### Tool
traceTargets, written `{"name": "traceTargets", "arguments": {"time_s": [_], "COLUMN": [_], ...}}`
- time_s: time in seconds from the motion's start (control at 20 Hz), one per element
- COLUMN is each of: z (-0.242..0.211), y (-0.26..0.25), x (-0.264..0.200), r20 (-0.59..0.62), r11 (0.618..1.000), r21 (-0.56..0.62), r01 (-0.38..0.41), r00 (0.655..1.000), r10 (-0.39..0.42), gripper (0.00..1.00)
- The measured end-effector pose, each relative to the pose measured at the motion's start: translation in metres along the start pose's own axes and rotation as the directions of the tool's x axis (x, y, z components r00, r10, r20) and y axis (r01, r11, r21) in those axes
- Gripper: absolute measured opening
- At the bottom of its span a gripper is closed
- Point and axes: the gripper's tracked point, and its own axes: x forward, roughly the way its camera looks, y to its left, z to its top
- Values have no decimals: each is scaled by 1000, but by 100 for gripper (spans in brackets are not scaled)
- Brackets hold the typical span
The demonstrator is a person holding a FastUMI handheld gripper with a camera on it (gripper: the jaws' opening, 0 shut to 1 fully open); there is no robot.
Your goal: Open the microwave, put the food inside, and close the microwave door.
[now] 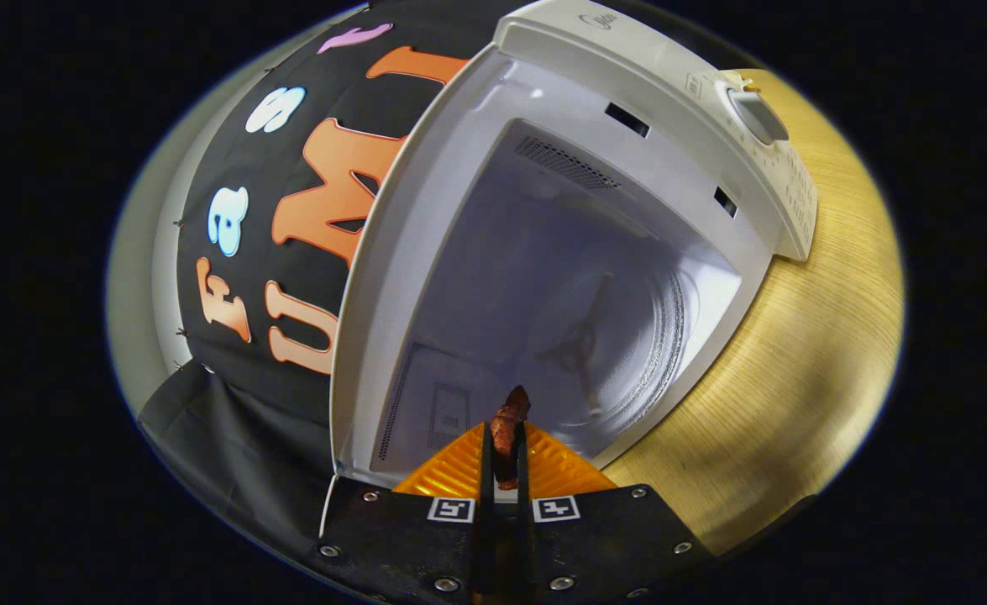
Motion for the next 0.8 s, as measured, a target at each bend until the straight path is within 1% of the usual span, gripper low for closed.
{"name": "traceTargets", "arguments": {"time_s": [0.25, 0.4, 0.5, 0.6, 0.65, 0.7, 0.75, 0.8], "z": [19, 17, 8, 6, 7, 8, 8, 7], "y": [-21, -22, -23, -17, -19, -18, -20, -20], "x": [26, 34, 35, 36, 34, 31, 25, 20], "r20": [78, 86, 72, 66, 68, 64, 49, 32], "r11": [998, 997, 996, 996, 995, 995, 993, 992], "r21": [12, 10, 9, -3, -15, -29, -46, -70], "r01": [64, 75, 86, 85, 97, 99, 109, 110], "r00": [995, 993, 994, 994, 993, 993, 993, 994], "r10": [-65, -76, -87, -85, -95, -97, -106, -108], "gripper": [11, 11, 12, 21, 35, 41, 55, 63]}}
